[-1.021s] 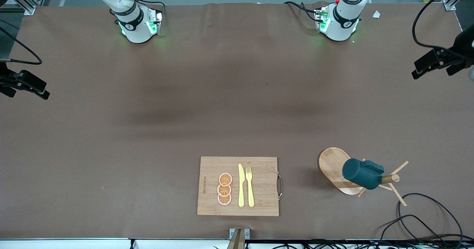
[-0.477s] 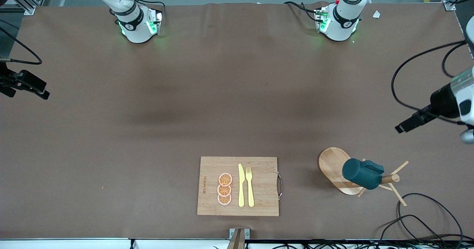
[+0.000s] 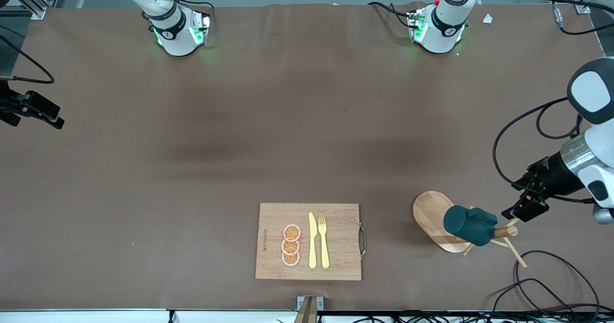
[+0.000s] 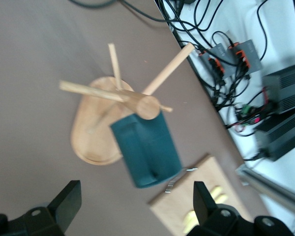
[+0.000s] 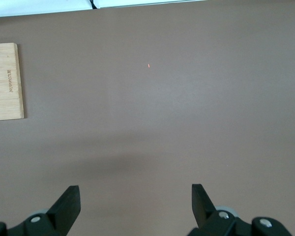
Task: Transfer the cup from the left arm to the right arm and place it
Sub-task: 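Reach the left gripper to the teal mug on the wooden stand, then close the left gripper on the teal mug body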
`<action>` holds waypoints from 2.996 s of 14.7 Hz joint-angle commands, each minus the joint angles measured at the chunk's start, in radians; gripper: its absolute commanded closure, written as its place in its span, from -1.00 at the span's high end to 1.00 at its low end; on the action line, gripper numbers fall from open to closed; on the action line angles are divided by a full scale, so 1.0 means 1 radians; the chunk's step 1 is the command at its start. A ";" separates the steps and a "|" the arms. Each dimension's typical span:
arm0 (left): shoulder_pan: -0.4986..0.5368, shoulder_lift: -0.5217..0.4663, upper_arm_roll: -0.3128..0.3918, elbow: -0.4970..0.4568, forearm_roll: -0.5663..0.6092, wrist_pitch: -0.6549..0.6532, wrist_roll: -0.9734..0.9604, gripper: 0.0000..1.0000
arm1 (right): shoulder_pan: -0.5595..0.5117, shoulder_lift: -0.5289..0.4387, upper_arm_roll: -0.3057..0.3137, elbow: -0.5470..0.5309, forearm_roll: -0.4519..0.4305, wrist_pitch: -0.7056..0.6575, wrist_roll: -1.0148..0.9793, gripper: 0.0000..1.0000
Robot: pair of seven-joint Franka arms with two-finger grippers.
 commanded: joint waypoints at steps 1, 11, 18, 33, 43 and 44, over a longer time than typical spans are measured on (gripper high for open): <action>-0.004 0.061 0.004 0.031 -0.063 0.065 -0.125 1.00 | 0.000 -0.024 0.005 -0.015 -0.022 -0.003 -0.005 1.00; -0.022 0.164 -0.005 0.041 -0.064 0.095 -0.307 1.00 | 0.000 -0.024 0.006 -0.015 -0.027 -0.003 -0.005 1.00; -0.024 0.182 -0.020 0.044 -0.064 0.093 -0.281 1.00 | 0.002 -0.024 0.006 -0.017 -0.027 -0.003 -0.005 1.00; -0.010 0.201 -0.030 0.044 -0.100 0.093 -0.264 0.55 | 0.002 -0.024 0.006 -0.017 -0.027 -0.003 -0.005 1.00; -0.021 0.107 -0.065 0.043 -0.091 0.023 -0.342 0.53 | 0.002 -0.028 0.006 -0.017 -0.027 -0.003 -0.005 1.00; -0.022 0.098 -0.077 0.043 -0.089 0.014 -0.356 0.53 | 0.000 -0.028 0.006 -0.017 -0.027 -0.003 -0.005 1.00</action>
